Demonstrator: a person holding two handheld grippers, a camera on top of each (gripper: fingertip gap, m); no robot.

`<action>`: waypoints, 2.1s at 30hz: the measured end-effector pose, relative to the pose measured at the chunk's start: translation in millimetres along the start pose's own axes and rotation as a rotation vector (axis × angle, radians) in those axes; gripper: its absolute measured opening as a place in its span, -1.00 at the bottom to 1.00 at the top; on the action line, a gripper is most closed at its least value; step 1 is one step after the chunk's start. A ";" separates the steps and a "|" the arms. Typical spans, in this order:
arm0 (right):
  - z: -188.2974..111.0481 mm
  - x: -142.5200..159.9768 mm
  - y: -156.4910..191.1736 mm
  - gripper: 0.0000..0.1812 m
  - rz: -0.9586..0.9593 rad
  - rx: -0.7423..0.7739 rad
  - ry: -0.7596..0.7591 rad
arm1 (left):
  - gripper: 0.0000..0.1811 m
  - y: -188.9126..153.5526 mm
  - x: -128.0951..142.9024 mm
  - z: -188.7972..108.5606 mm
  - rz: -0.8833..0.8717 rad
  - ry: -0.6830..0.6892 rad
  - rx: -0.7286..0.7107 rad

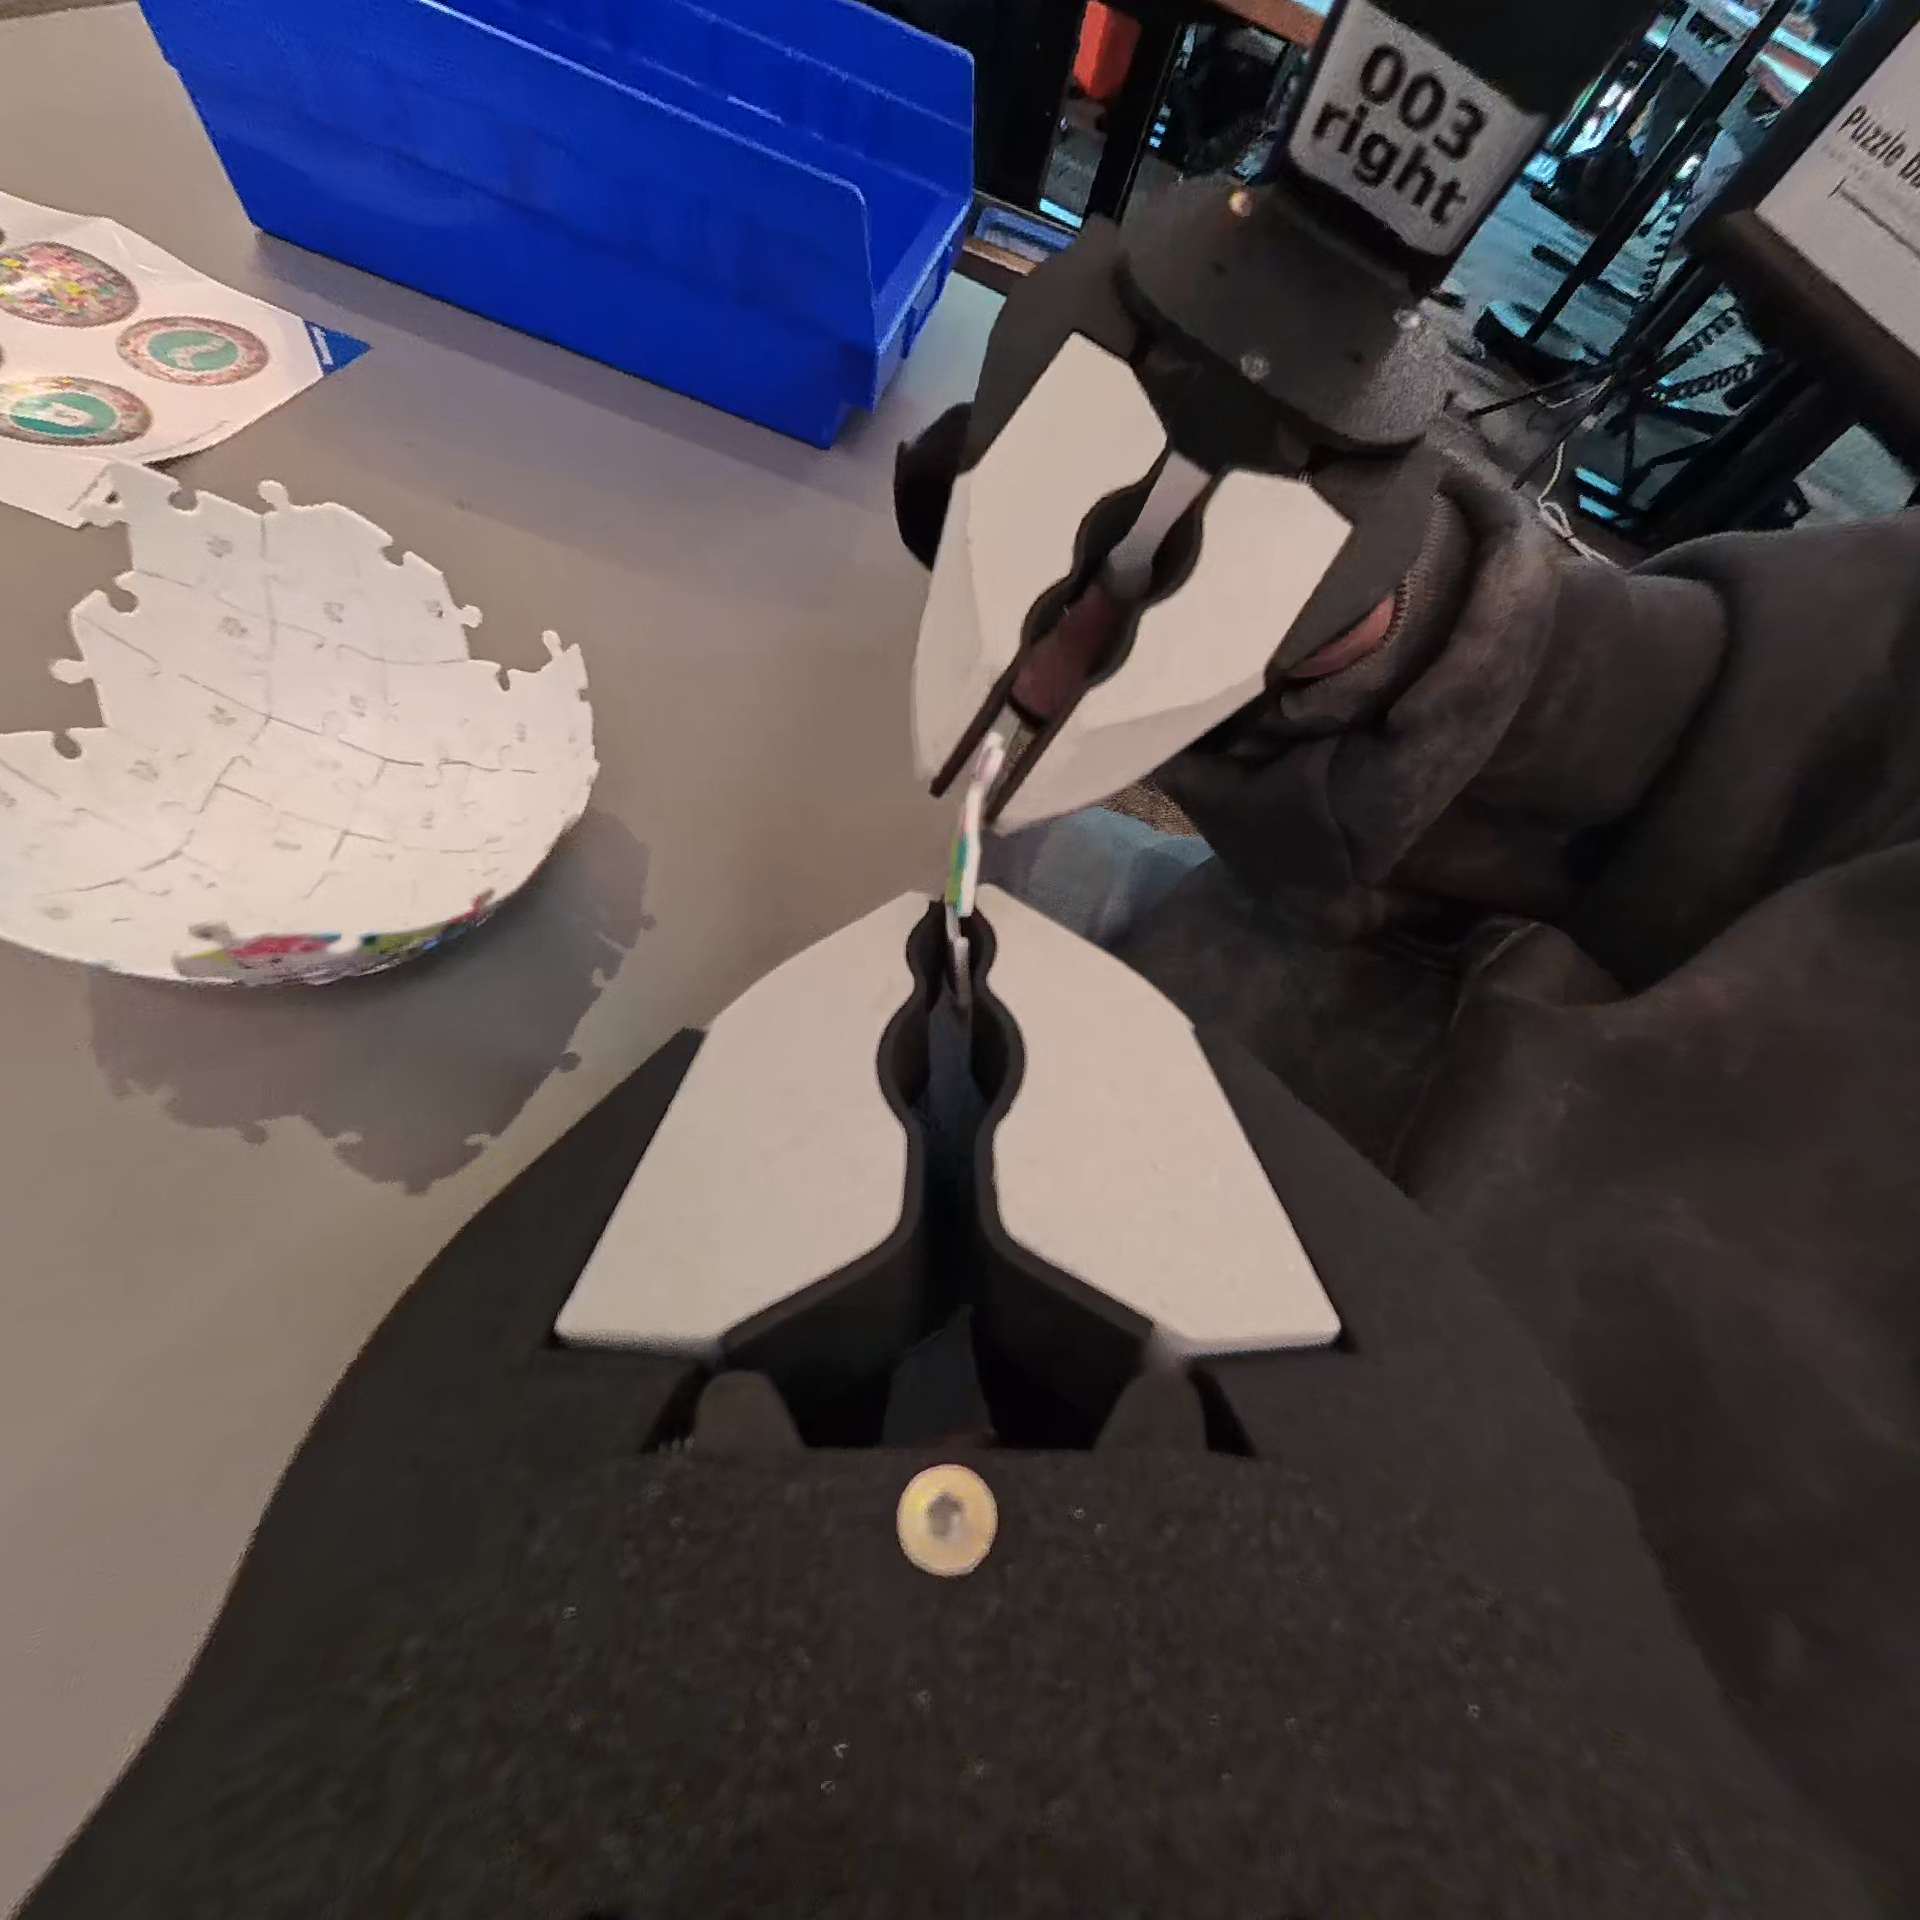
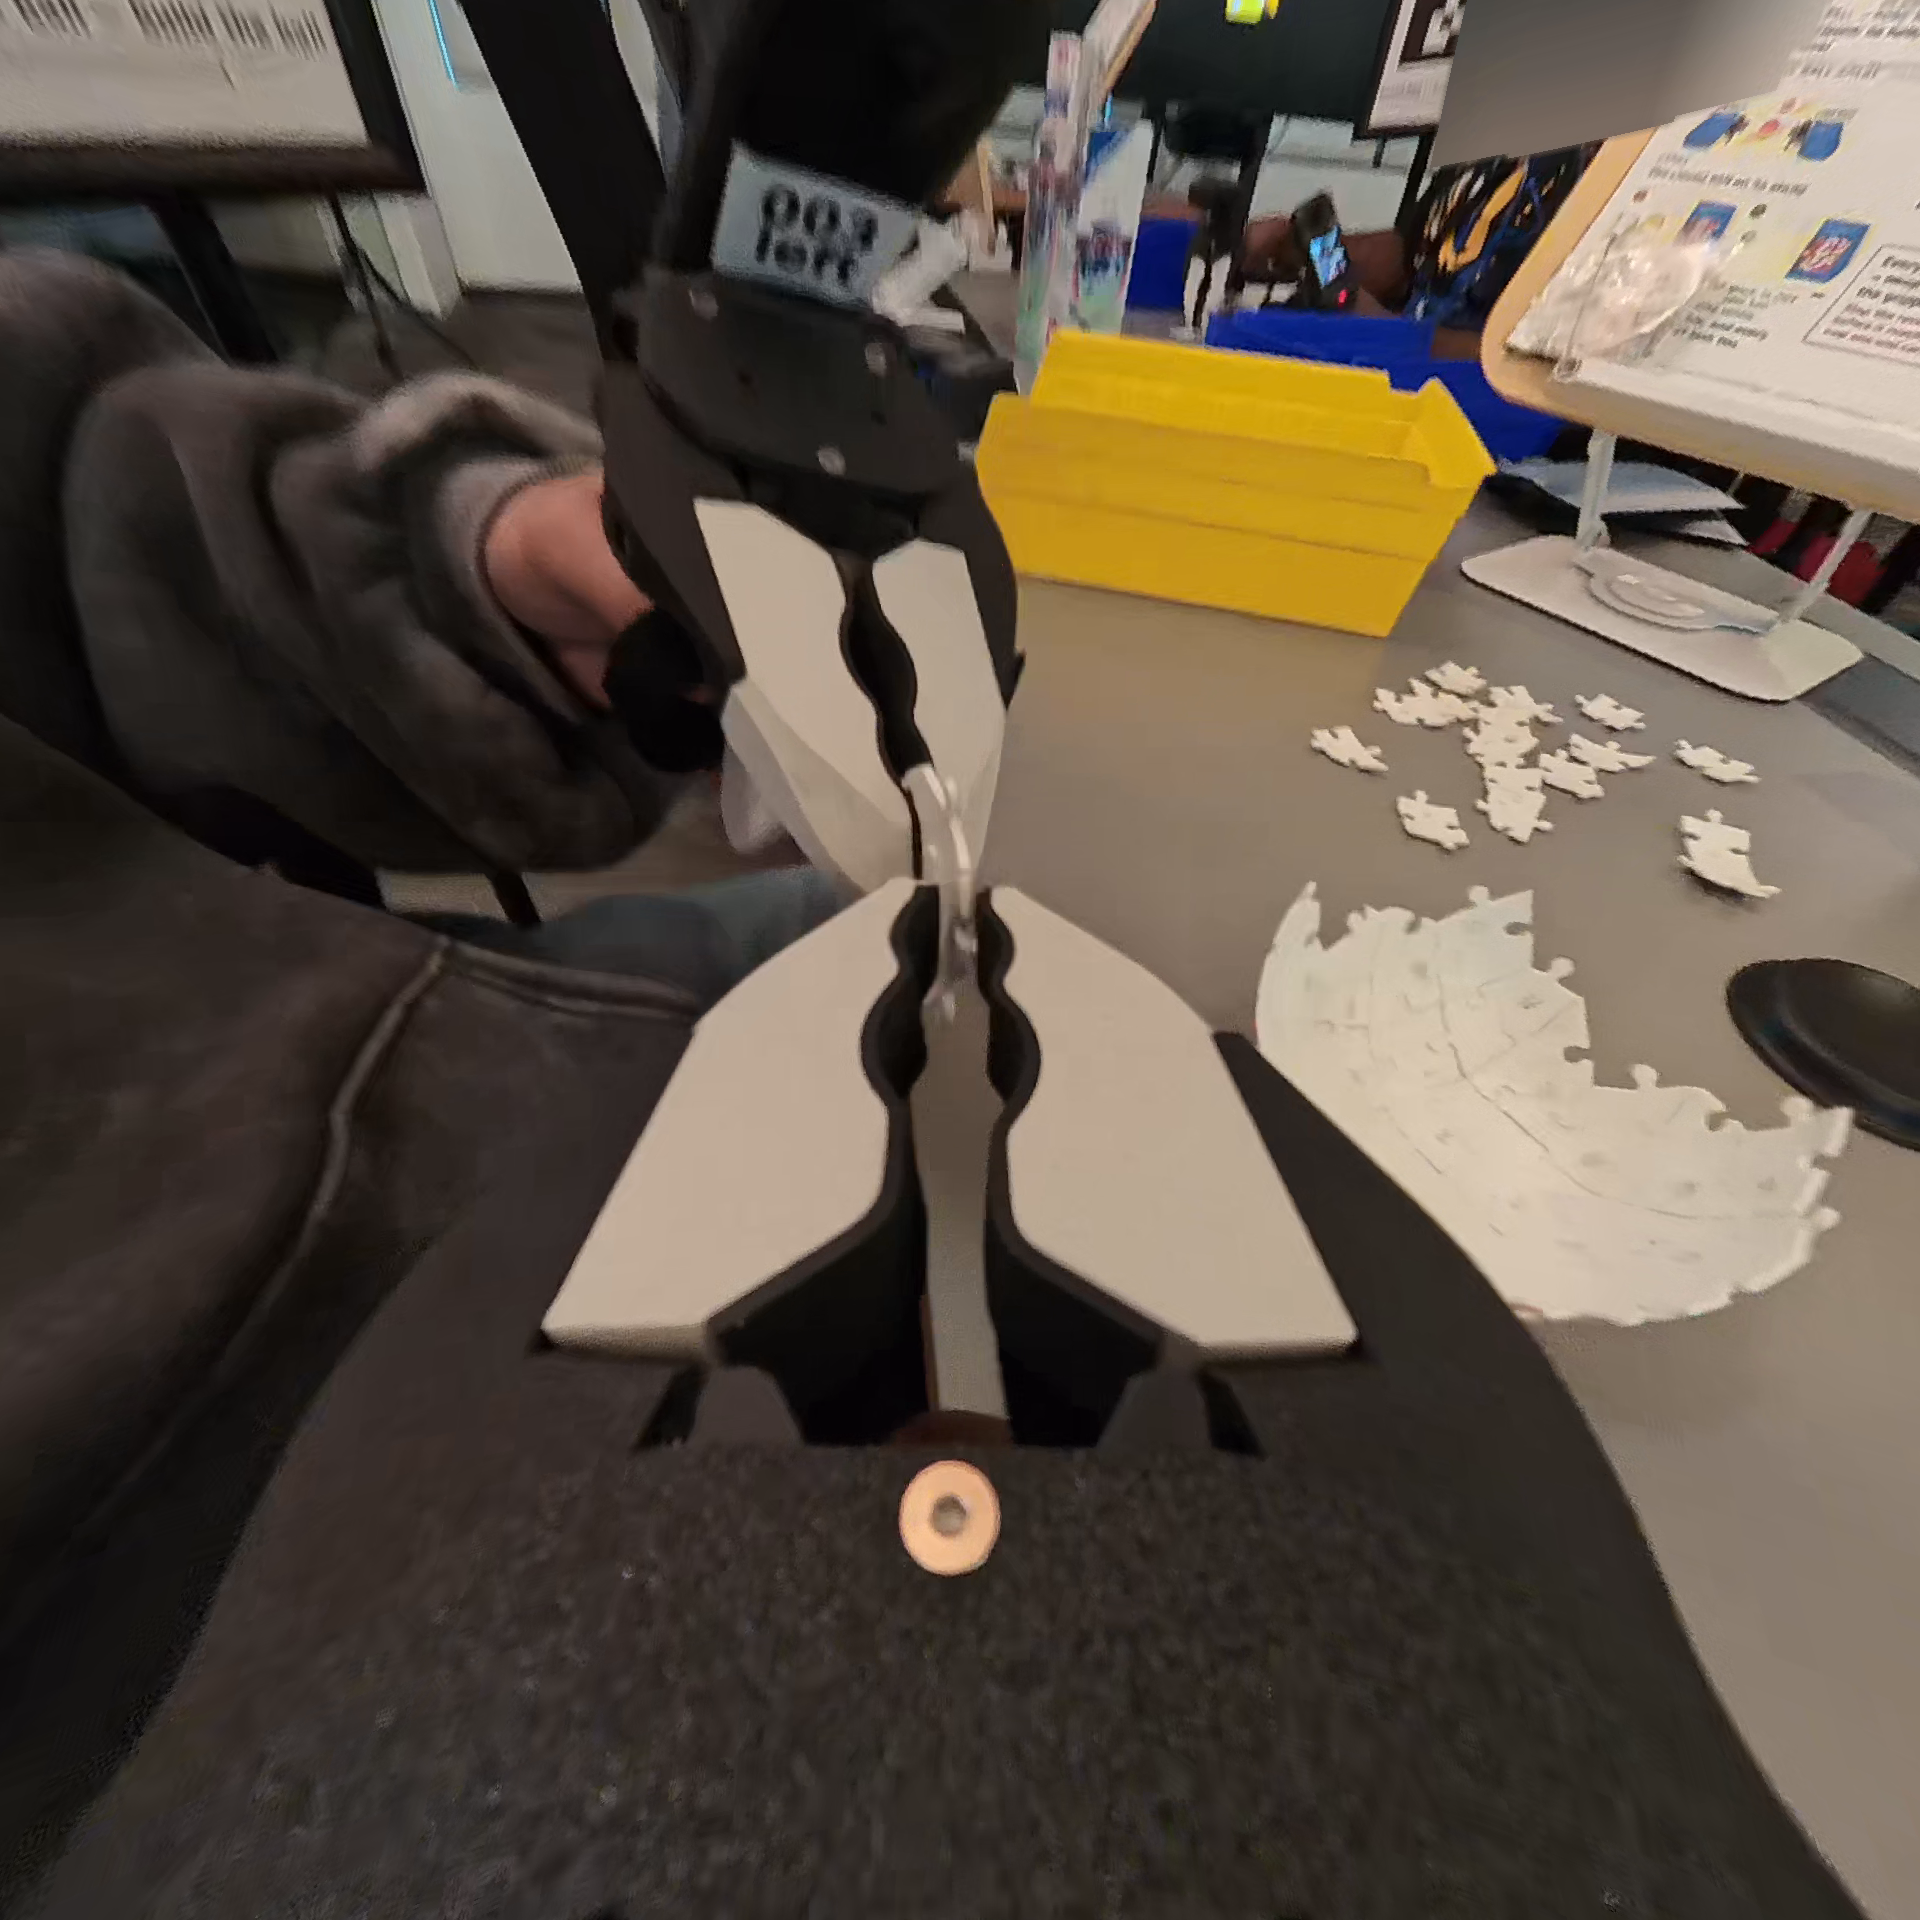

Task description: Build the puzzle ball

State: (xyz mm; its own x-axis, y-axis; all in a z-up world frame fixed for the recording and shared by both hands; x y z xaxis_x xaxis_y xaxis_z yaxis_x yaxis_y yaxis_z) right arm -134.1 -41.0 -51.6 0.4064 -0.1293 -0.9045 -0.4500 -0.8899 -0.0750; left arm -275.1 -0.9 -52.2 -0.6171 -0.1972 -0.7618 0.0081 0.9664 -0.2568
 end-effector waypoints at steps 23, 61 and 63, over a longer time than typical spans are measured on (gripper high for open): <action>2.6 1.9 4.9 -0.97 -0.065 0.042 0.074 | -0.98 -0.5 4.2 0.3 0.084 0.085 -0.047; -31.9 34.5 -108.0 -0.98 0.743 0.431 0.158 | -0.47 191.0 -117.8 54.7 0.463 0.576 -0.012; -24.0 34.0 -109.8 -0.98 0.785 0.375 0.228 | -0.46 194.7 -122.3 71.4 0.512 0.633 0.085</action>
State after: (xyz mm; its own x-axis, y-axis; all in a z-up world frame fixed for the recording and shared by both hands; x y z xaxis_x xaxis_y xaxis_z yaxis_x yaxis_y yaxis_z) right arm -51.8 41.8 -64.1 0.0025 -0.7593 -0.6507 -0.8784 -0.3127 0.3615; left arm -141.8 199.6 -51.6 -0.8479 0.4203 -0.3231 0.4535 0.8907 -0.0316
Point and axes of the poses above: each gripper's, where its closed fingertips meet, z out along the fingers, x out of its underside, y = z × x across the jaws, the point moved 8 cm from there along -z, back along the fingers, and after that the axes turned 11 degrees about y, right-handed, at the moved point
